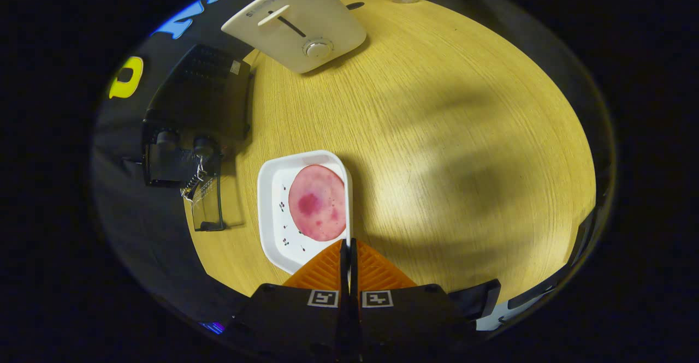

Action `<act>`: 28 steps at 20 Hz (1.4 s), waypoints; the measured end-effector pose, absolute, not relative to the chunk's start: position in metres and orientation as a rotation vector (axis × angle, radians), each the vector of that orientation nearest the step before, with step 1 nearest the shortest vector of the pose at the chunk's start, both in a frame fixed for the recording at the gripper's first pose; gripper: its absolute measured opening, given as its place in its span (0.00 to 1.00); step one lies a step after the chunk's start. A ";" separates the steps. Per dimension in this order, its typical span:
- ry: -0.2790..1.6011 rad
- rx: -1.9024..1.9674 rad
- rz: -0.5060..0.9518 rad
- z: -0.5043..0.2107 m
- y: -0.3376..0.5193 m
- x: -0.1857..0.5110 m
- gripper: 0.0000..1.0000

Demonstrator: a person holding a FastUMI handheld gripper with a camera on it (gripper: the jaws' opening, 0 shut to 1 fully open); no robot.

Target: Open the toaster oven, put the food inside, and close the toaster oven door.

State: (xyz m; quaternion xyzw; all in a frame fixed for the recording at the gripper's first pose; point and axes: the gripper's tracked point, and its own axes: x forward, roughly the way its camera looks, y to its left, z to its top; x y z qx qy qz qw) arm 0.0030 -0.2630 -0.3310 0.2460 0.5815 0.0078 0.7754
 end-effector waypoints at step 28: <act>1.031 0.781 0.161 -0.212 -0.085 -0.088 0.02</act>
